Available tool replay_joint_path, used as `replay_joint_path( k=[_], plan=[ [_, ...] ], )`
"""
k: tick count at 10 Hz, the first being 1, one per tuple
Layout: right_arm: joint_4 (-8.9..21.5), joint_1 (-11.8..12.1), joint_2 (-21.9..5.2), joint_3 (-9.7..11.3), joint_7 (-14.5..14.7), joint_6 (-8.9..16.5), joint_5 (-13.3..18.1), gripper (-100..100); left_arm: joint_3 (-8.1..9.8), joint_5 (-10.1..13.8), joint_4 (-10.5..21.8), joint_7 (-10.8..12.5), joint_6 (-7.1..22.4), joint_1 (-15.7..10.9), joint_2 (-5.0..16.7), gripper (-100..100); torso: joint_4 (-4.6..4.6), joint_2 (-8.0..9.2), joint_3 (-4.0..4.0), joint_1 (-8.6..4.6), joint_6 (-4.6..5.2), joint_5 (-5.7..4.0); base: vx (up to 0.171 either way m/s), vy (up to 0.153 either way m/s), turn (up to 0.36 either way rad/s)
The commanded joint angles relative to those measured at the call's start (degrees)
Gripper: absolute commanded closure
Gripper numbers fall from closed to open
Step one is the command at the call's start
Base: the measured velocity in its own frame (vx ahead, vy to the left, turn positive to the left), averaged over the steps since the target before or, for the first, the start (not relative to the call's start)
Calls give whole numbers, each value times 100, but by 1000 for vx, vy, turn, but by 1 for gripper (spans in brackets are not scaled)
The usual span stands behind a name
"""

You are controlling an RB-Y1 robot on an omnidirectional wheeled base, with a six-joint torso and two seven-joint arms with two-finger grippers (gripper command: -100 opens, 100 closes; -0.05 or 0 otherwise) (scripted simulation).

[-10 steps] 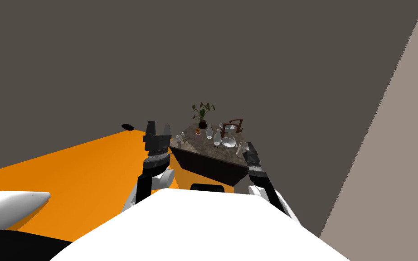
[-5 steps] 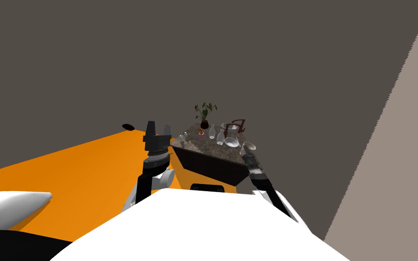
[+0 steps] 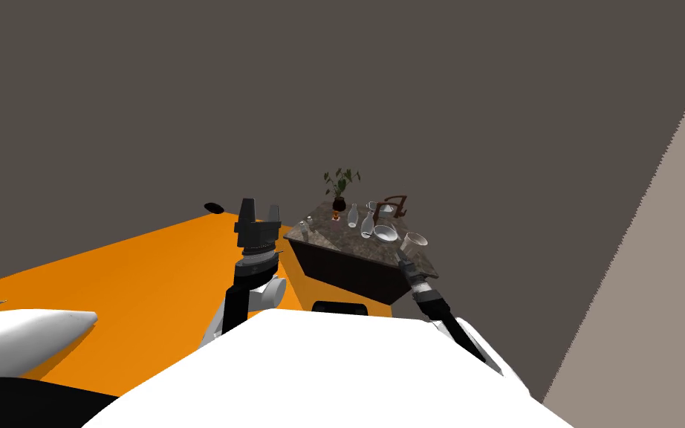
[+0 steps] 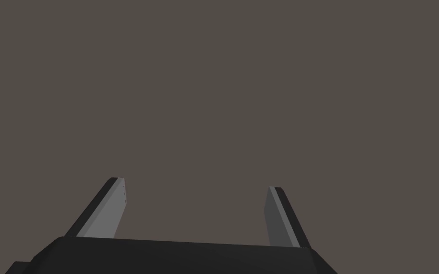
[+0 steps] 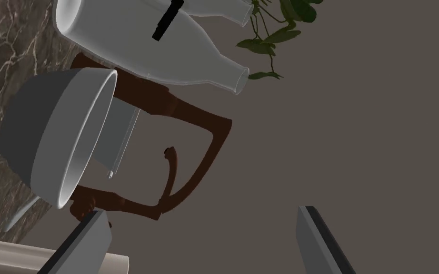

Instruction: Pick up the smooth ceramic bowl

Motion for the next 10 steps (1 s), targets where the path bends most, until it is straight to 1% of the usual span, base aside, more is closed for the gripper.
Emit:
replay_joint_path(
  k=[1,2,3,4,5,6,7,8,9,10],
  plan=[
    [100,49,-228,65,109,-14,34,-100,0,0,0,0,0,0,0,0,0,0,0,0,0,0,-14,115,7],
    [304,102,-428,142,247,-4,63,-100,0,0,0,0,0,0,0,0,0,-1,0,1,0,1,2,124,36],
    [304,102,-589,142,247,-4,63,-100,0,0,0,0,0,0,0,0,-1,-5,-2,5,0,2,10,97,12],
    [508,157,-764,223,382,9,93,-100,0,0,0,0,0,0,0,0,-1,-9,-5,-4,0,1,1,116,57],
    [510,157,-962,223,382,9,93,-100,0,0,0,0,0,0,0,0,-2,-8,-5,0,-1,1,1,89,20],
    [711,212,-1134,306,514,27,122,-100,0,0,0,0,0,0,0,0,-1,-7,-4,-8,1,0,7,109,55],
    [718,212,-1293,306,514,27,122,-100,0,0,0,0,0,0,0,0,-2,-9,-5,-2,-1,0,-4,100,30],
    [925,266,-1476,390,641,49,152,-100,0,0,0,0,0,0,0,0,-1,-6,-4,-6,0,1,-9,115,79],
    [925,266,-1635,390,641,49,152,-100,0,0,0,0,0,0,0,0,-1,-5,-3,0,-1,0,5,83,29],
    [925,266,-1734,390,641,49,152,-100,0,0,0,0,0,0,0,0,-1,-7,-4,-11,1,0,7,25,-8]
  ],
)
